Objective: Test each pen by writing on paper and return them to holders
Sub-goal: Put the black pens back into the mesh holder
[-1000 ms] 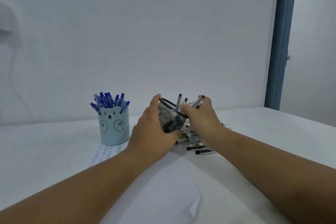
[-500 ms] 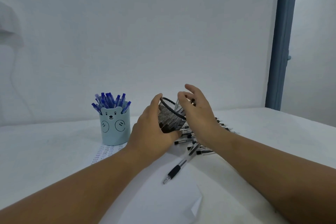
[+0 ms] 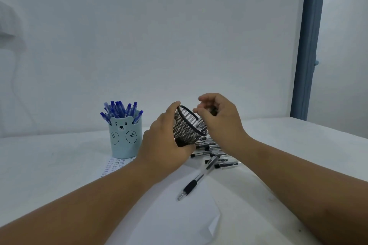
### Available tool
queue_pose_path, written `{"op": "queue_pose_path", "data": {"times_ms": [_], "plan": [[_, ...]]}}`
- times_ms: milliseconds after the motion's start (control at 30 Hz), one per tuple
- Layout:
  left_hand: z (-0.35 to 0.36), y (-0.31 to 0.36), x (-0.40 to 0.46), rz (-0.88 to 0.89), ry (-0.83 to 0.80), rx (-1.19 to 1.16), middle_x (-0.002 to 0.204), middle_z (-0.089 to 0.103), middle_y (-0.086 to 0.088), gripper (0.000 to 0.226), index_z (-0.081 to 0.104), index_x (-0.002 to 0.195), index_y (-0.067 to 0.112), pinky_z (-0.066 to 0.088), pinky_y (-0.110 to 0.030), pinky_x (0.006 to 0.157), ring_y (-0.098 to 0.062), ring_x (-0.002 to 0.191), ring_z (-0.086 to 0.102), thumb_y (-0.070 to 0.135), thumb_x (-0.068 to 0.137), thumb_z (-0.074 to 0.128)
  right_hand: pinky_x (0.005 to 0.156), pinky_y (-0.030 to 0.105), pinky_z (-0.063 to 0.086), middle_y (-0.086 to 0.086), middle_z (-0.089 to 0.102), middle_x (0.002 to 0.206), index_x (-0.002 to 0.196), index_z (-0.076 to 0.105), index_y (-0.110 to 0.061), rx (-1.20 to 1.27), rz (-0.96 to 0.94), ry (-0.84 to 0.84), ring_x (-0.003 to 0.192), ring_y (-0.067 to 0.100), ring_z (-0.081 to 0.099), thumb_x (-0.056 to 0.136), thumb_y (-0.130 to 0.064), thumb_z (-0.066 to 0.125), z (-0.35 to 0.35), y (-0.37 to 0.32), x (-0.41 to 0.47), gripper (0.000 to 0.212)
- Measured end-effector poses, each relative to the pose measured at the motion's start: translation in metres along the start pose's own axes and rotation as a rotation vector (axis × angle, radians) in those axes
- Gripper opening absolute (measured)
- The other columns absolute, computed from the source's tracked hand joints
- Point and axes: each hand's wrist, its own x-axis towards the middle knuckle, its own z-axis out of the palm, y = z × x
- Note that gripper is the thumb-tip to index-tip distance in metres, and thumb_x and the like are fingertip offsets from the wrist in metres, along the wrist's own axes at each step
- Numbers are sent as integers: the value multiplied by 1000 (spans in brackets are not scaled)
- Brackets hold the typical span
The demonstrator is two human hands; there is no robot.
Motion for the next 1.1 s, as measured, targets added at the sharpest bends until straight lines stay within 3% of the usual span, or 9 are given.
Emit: {"op": "queue_pose_path", "data": {"times_ms": [133,233,333,467,600,667,767,900,1100], "plan": [[-1,-2,2,-29,11,-45,126,58,7,104,23,147,52,54,-44,96,-16,116,61,46,61,80,71,27,57,2,67,94,96,60,-18,77,23,29,92,15,74,92,8,55,-2,-2,5,26],[-1,-5,3,-39,24,-41,124,60,6,105,25,146,51,55,-46,94,-18,112,63,43,58,81,80,25,53,-3,69,109,112,64,-22,-66,84,-133,98,12,66,96,-13,65,-3,2,3,18],[-3,-10,7,-89,47,-80,123,61,6,106,25,146,49,55,-46,94,-18,110,63,41,58,84,89,20,45,-10,58,119,128,49,-30,-62,108,-121,109,3,56,101,-34,57,-10,1,9,28],[-6,-14,12,-148,96,-131,119,61,8,108,26,150,40,55,-43,95,-15,105,64,29,65,92,83,38,49,-5,63,90,94,61,-24,-113,29,-75,84,14,58,91,-15,61,-37,-14,23,9],[-8,-18,14,-169,123,-142,115,61,8,107,27,149,38,55,-42,95,-13,103,63,27,65,92,68,26,47,-10,70,75,81,75,-23,-434,72,-673,72,13,59,86,-9,73,-61,-28,14,15],[-8,-18,14,-176,132,-140,115,61,8,105,27,150,38,53,-39,96,-14,104,62,28,67,91,78,32,52,-8,72,92,88,79,-36,-600,125,-926,85,15,63,78,-27,84,-58,-31,6,14],[-9,-18,14,-176,138,-138,115,62,8,104,27,150,36,51,-33,93,-13,104,62,27,68,90,96,41,50,-3,64,107,94,77,-49,-752,144,-1080,101,19,60,71,-43,88,-43,-29,-3,26],[-9,-17,13,-181,135,-155,114,62,9,104,28,149,37,51,-33,92,-12,103,63,26,67,90,96,43,50,-8,65,102,82,77,-44,-740,86,-1054,99,13,62,73,-40,87,-42,-30,-3,14],[-12,-14,12,-208,152,-195,105,57,20,102,28,151,34,43,-22,81,-7,100,61,21,71,89,72,24,43,-2,72,74,86,80,-28,-569,186,-893,69,5,60,77,-24,87,-75,-34,19,12]]}}
